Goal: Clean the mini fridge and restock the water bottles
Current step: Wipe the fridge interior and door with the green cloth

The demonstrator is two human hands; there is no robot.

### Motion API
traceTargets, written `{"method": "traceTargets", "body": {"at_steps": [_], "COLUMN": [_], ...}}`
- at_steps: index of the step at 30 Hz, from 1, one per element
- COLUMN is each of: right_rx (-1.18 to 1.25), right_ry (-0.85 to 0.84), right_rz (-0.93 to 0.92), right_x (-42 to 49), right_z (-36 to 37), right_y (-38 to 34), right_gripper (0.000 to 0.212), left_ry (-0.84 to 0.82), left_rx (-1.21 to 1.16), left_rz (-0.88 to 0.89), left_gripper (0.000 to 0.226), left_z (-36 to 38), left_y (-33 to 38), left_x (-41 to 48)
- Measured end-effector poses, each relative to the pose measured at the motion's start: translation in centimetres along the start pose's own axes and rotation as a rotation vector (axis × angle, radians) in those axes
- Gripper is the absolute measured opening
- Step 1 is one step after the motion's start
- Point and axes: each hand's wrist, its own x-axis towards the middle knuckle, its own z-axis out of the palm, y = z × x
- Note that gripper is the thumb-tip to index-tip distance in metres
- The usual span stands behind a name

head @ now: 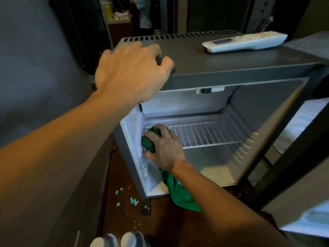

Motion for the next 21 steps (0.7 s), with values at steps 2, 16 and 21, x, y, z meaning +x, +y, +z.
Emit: {"method": "traceTargets", "body": {"at_steps": [2,16,21], "right_rx": [-0.041,-0.118,-0.071], "right_ry": [0.001,-0.027,-0.362], "right_rz": [-0.042,0.137,0.171], "right_x": [-0.7,-8.7,-10.7], "right_z": [-0.2,5.2,10.4], "right_y": [0.1,16.1,16.6], "right_gripper": [0.049,0.057,0.108], "left_ry": [0.01,-0.129,-0.608], "left_rx": [0.0,-0.1,-0.265], "left_rz": [-0.004,0.71,-0.11], "left_gripper": [0.049,0.034,0.051], "left_z": [-0.1,11.9,18.9], "left_y": [0.0,4.2,2.6], "left_x": [-0.3,-10.6,-8.6]}}
